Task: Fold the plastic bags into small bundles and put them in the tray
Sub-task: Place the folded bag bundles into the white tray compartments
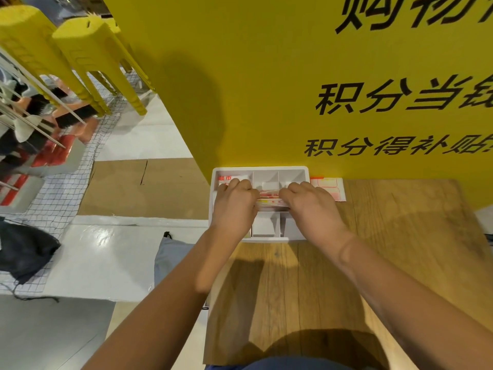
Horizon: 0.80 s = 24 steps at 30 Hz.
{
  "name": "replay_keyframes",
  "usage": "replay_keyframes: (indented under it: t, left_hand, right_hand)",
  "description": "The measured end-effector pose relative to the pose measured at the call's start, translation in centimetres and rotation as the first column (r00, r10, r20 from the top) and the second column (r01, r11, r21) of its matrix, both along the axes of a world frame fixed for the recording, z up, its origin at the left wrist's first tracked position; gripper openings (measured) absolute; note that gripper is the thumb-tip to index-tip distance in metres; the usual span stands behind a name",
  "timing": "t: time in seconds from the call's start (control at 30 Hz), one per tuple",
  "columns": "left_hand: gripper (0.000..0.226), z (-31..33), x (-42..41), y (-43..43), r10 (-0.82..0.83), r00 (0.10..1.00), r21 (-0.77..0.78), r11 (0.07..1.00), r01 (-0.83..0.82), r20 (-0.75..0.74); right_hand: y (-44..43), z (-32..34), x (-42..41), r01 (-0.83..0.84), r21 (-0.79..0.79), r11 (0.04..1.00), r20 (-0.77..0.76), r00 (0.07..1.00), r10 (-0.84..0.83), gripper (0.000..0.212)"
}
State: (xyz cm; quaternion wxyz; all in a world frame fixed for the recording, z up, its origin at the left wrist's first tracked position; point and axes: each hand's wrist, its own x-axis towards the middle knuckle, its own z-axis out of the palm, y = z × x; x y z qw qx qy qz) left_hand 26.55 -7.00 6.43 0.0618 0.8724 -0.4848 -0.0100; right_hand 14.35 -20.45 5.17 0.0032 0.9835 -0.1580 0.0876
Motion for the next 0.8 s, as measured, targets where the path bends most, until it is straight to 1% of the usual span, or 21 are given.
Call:
replay_keyframes:
  t: [0.13,0.23,0.33,0.4,0.43,0.47,0.53,0.6,0.63,0.7,0.8]
  left_hand:
    - [0.026,0.5,-0.5,0.2,-0.081,0.995,-0.127,0.989,0.074,-0.055]
    - [0.019,0.6,-0.4,-0.2,-0.073,0.991,-0.120,0.991,0.059,-0.108]
    - [0.016,0.1,-0.6,-0.5,-0.064,0.991,-0.100,0.994,0.053,-0.114]
    - [0.017,-0.5,-0.6,-0.4,-0.069,0.992,-0.096,0.994,0.059,-0.102]
    - [0.017,-0.7,-0.6,-0.4,-0.072,0.993,-0.107,0.992,0.062,-0.092]
    - [0.018,-0.7,-0.7,-0.4,-0.075,0.993,-0.117,0.991,0.065,-0.086]
    - [0.020,-0.6,-0.7,-0.3,-0.084,0.992,-0.142,0.987,0.071,-0.091]
    - [0.025,-0.4,-0.9,0.0,-0.088,0.991,-0.198,0.978,0.067,-0.099]
    - [0.024,-0.4,-1.0,0.2,-0.091,0.990,-0.228,0.971,0.065,-0.106]
    - [0.015,-0.5,-1.2,0.5,-0.104,0.987,-0.259,0.963,0.070,-0.123]
    - [0.008,-0.7,-1.2,0.2,-0.089,0.986,-0.253,0.966,0.052,-0.139]
  right_hand:
    - [0.0,-0.2,0.4,0.023,0.034,0.999,-0.004,1.000,-0.023,0.054]
    - [-0.4,-0.3,0.3,-0.004,0.068,0.998,-0.010,1.000,0.005,0.050]
    - [-1.4,-0.1,-1.0,-0.109,0.125,0.986,0.026,0.994,0.107,0.035]
    - [-1.7,-0.1,-1.9,-0.152,0.153,0.976,0.008,0.988,0.153,0.020]
    - [-1.5,-0.1,-2.2,-0.154,0.150,0.977,0.001,0.988,0.156,0.017]
    - [-1.4,-0.3,-2.3,-0.142,0.141,0.980,0.012,0.990,0.142,0.015]
    - [-1.2,-0.6,-2.0,-0.080,0.127,0.989,0.041,0.996,0.076,0.021]
    - [-1.3,-1.1,-1.5,-0.024,0.129,0.991,0.040,0.999,0.019,0.025]
    - [-1.4,-1.1,-1.4,-0.007,0.138,0.990,0.041,0.999,0.002,0.024]
    - [-1.5,-1.1,-1.5,0.025,0.190,0.981,0.037,0.999,-0.033,0.018]
    - [-1.3,-0.8,-1.9,0.026,0.239,0.971,0.006,1.000,-0.028,0.009]
